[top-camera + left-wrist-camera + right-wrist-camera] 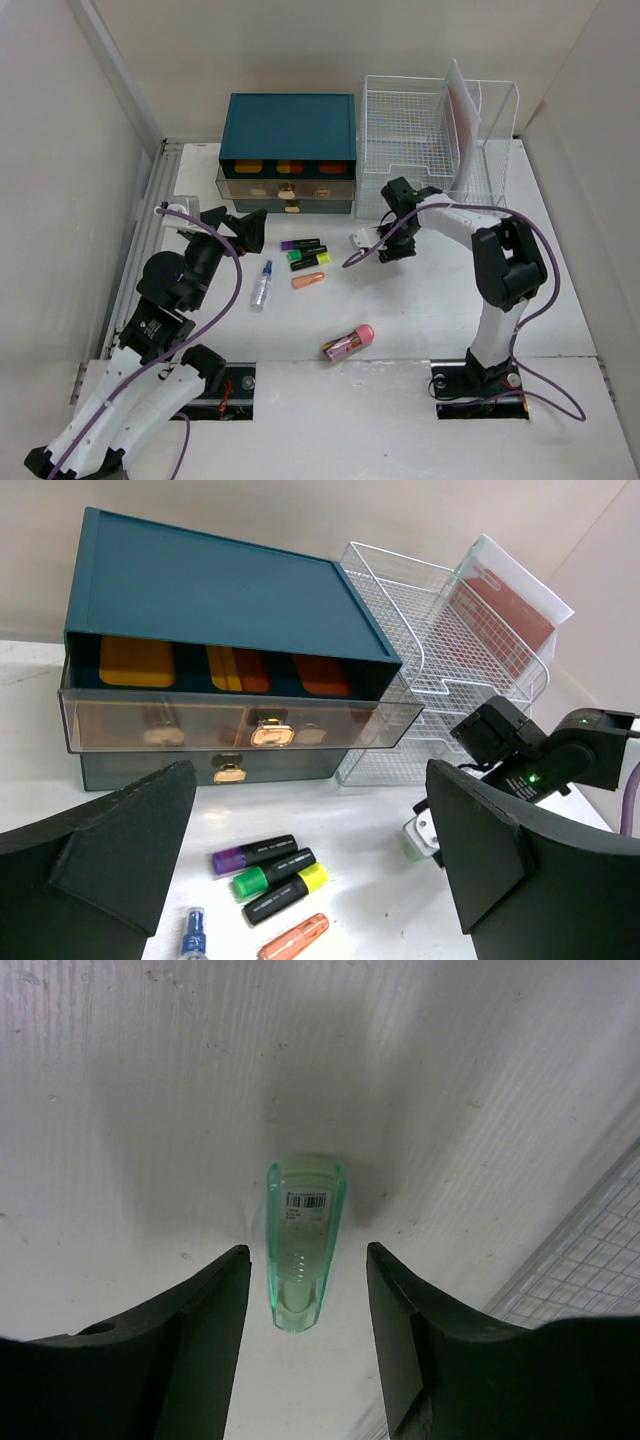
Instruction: Organize the desk
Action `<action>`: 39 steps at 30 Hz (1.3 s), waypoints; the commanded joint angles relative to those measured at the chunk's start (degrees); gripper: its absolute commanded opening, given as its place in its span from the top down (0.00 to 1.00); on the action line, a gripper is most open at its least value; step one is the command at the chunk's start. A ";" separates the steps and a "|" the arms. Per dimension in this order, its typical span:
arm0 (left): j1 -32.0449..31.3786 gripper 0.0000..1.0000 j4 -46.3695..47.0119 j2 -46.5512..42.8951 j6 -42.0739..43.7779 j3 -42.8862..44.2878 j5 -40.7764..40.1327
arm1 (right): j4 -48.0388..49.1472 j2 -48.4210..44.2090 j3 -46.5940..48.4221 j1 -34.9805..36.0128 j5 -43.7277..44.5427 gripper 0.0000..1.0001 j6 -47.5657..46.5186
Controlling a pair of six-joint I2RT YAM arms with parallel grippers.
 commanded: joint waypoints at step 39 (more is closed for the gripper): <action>-0.09 0.01 3.04 -0.67 0.63 -0.70 -1.26 | 7.00 -21.32 10.48 10.89 -11.48 0.97 29.19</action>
